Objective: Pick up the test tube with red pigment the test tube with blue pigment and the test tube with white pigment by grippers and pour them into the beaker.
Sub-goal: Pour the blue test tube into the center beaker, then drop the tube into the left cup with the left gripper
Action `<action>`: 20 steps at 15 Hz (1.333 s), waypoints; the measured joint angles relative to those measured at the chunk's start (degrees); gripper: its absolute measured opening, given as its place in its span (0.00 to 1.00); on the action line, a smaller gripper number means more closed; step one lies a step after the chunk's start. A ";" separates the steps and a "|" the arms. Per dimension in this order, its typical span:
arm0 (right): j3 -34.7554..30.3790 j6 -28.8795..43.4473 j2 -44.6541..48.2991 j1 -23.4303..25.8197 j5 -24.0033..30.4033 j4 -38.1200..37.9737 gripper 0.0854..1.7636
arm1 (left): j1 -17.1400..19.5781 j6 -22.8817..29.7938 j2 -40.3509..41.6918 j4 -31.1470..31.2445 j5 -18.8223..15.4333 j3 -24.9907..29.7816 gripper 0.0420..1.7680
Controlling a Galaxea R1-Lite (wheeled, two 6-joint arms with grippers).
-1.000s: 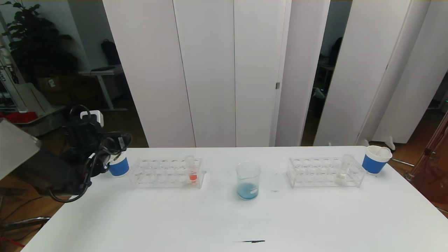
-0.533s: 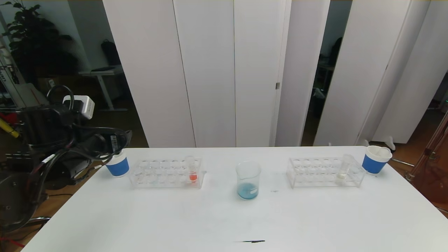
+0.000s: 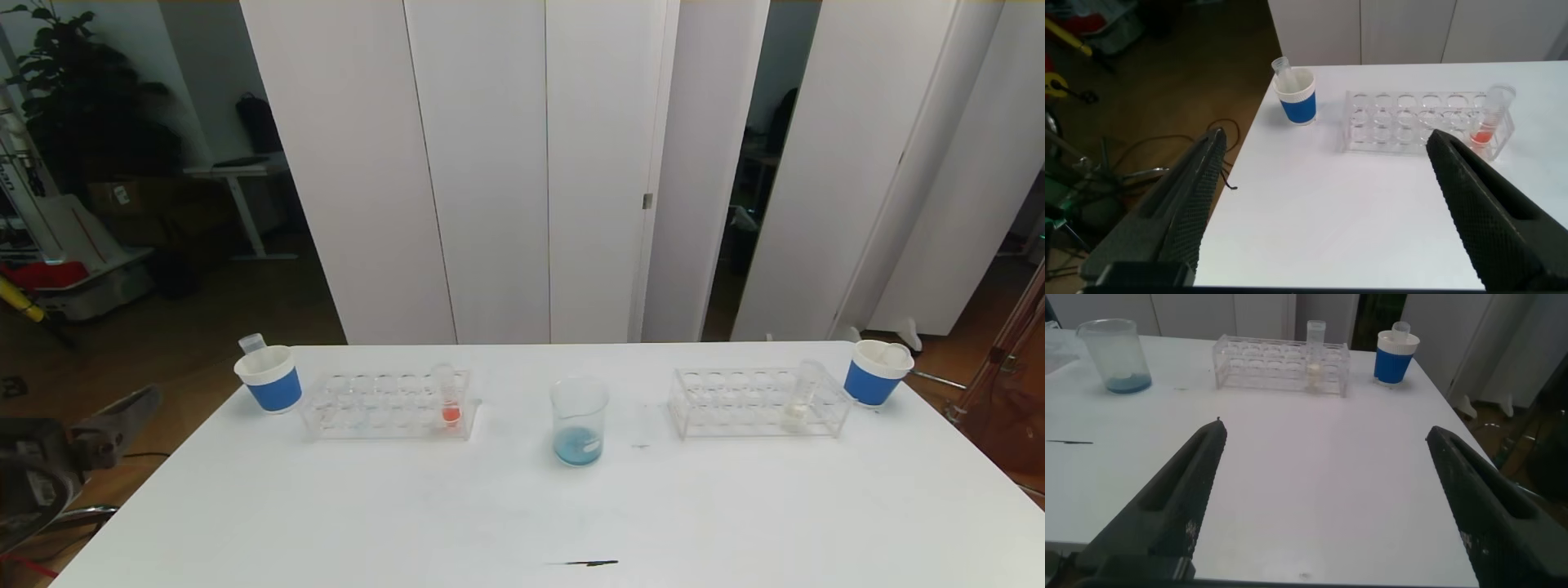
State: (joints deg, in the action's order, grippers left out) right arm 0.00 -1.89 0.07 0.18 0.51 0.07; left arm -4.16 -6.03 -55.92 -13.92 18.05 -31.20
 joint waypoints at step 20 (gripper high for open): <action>0.00 -0.01 0.00 0.00 0.00 0.00 0.99 | 4.06 0.59 55.97 22.82 -15.95 23.30 0.99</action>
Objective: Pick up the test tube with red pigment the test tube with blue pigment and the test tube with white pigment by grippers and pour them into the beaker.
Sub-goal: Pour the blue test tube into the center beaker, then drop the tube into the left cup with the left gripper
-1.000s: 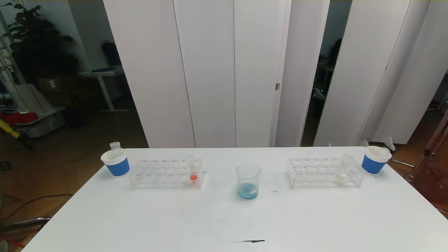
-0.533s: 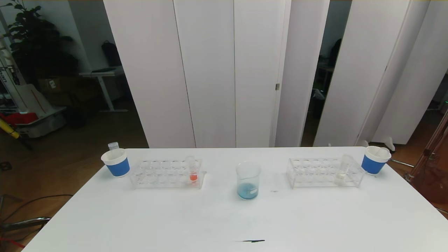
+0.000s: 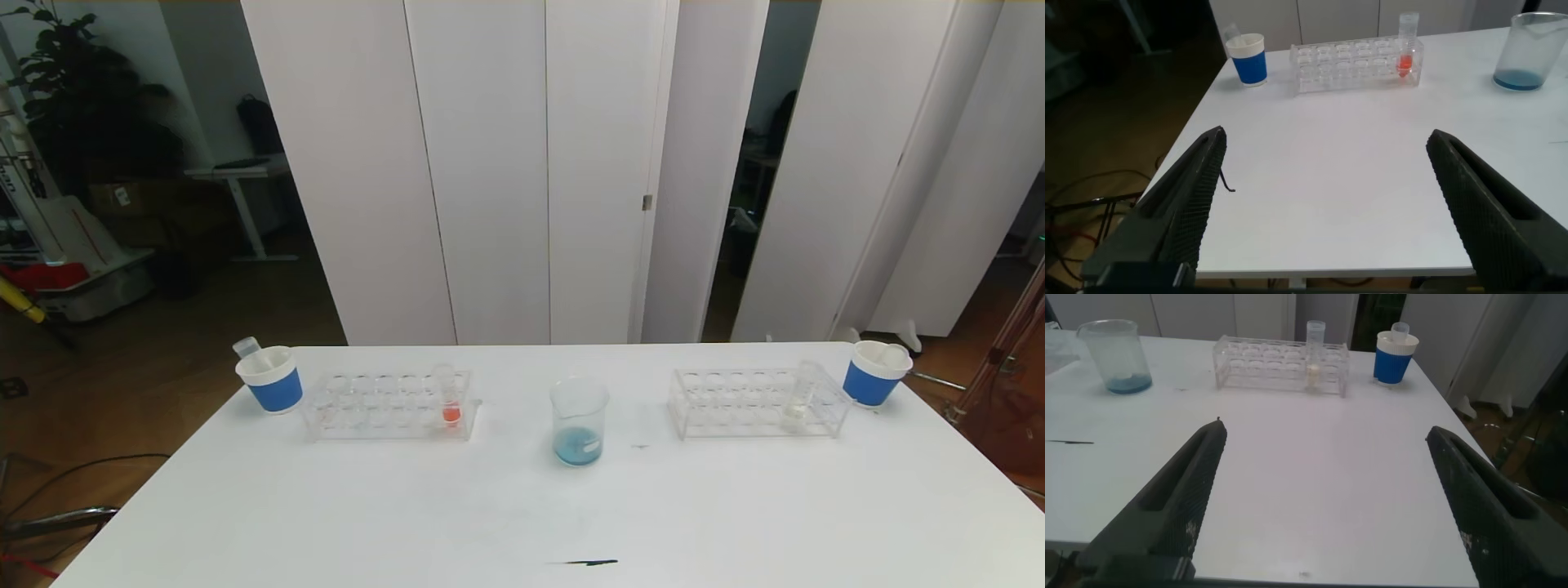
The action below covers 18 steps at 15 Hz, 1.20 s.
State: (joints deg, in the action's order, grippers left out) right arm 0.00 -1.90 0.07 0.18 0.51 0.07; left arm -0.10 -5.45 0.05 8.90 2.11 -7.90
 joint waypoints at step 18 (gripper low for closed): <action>0.00 0.01 0.00 0.00 0.00 0.00 0.99 | 0.00 2.69 0.13 -8.90 -2.38 7.90 0.99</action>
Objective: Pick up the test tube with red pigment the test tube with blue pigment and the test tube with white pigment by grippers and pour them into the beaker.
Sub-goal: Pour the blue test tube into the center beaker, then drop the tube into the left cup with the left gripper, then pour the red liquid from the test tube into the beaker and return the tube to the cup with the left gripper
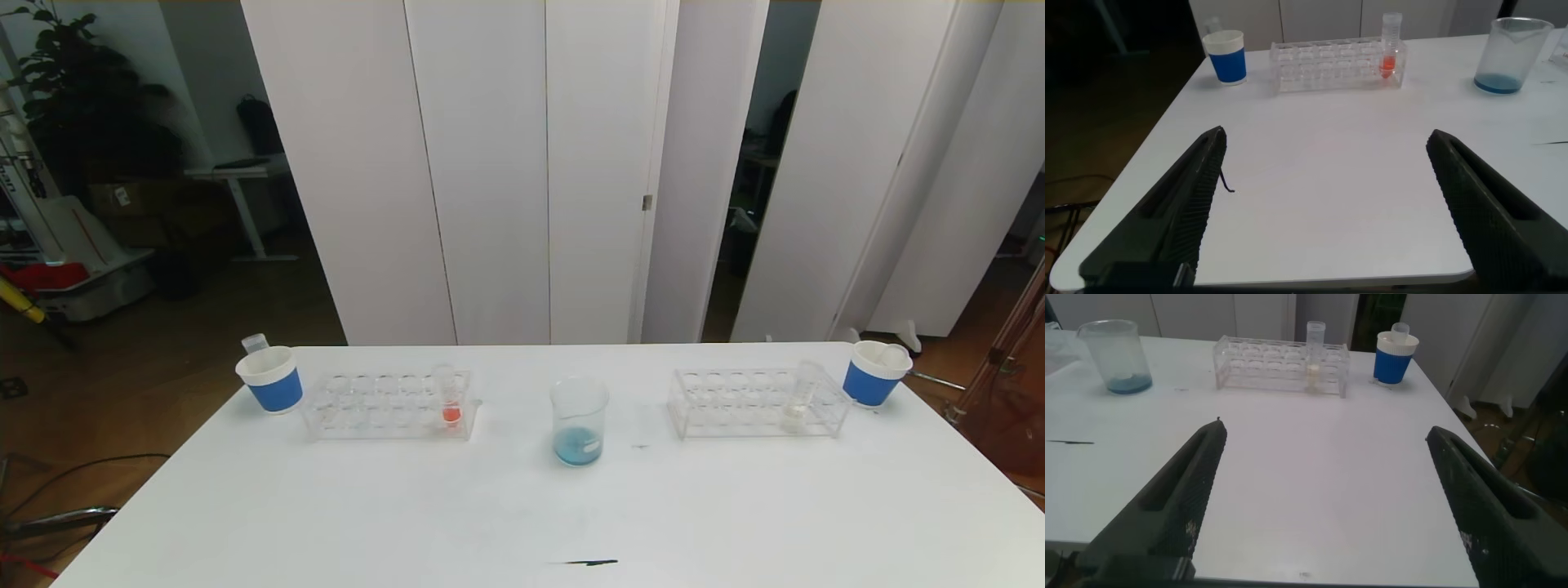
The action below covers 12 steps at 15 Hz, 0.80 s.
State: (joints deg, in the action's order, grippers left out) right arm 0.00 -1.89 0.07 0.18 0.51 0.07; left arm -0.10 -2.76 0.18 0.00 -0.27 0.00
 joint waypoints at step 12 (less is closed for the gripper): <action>0.00 -0.01 0.00 0.00 0.00 0.00 0.99 | 0.10 -0.35 -5.69 3.50 -0.06 -15.92 0.99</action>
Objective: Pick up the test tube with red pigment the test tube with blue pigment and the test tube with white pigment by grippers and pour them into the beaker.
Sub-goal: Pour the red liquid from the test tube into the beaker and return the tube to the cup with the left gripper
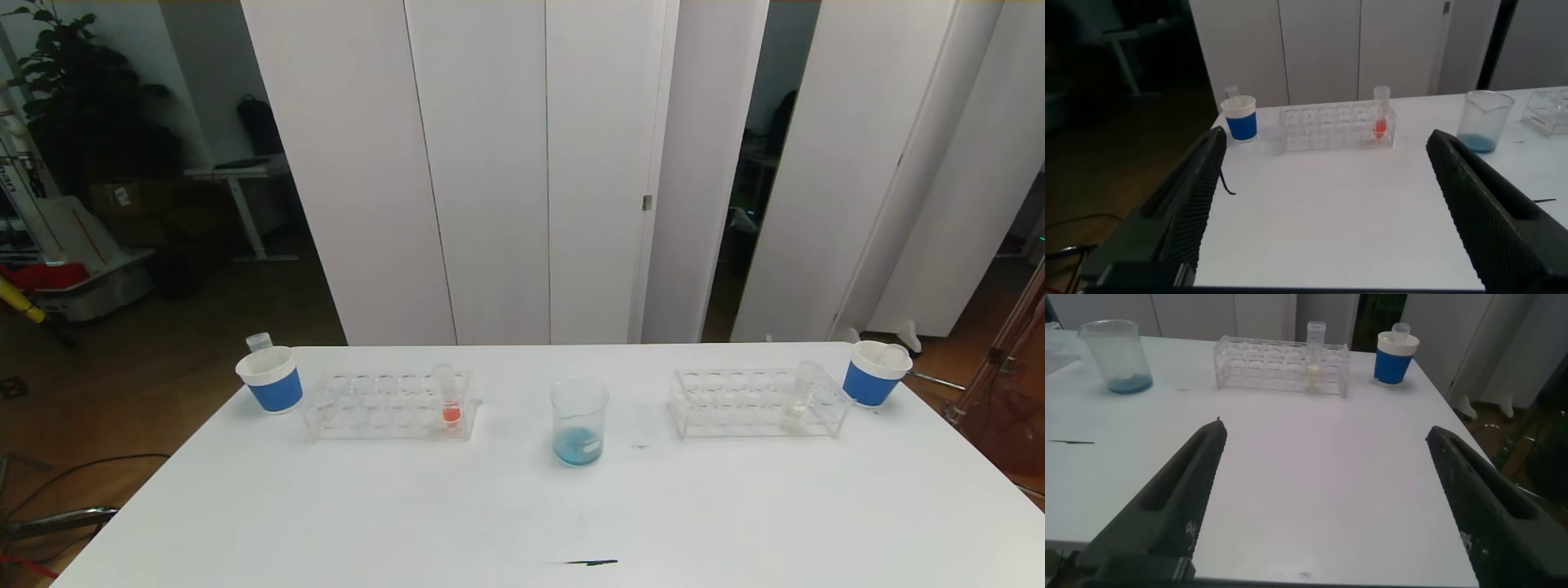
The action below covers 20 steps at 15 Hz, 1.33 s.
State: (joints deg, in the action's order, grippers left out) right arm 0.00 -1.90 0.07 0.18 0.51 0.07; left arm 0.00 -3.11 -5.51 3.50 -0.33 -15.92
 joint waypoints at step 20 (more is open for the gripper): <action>0.00 0.00 0.00 0.00 0.00 0.00 0.99 | -19.15 6.99 -72.19 -41.73 9.89 -14.90 0.99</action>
State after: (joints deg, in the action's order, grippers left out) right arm 0.00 -1.90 0.07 0.18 0.51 0.07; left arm -19.15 3.88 -77.70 -38.23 9.56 -30.82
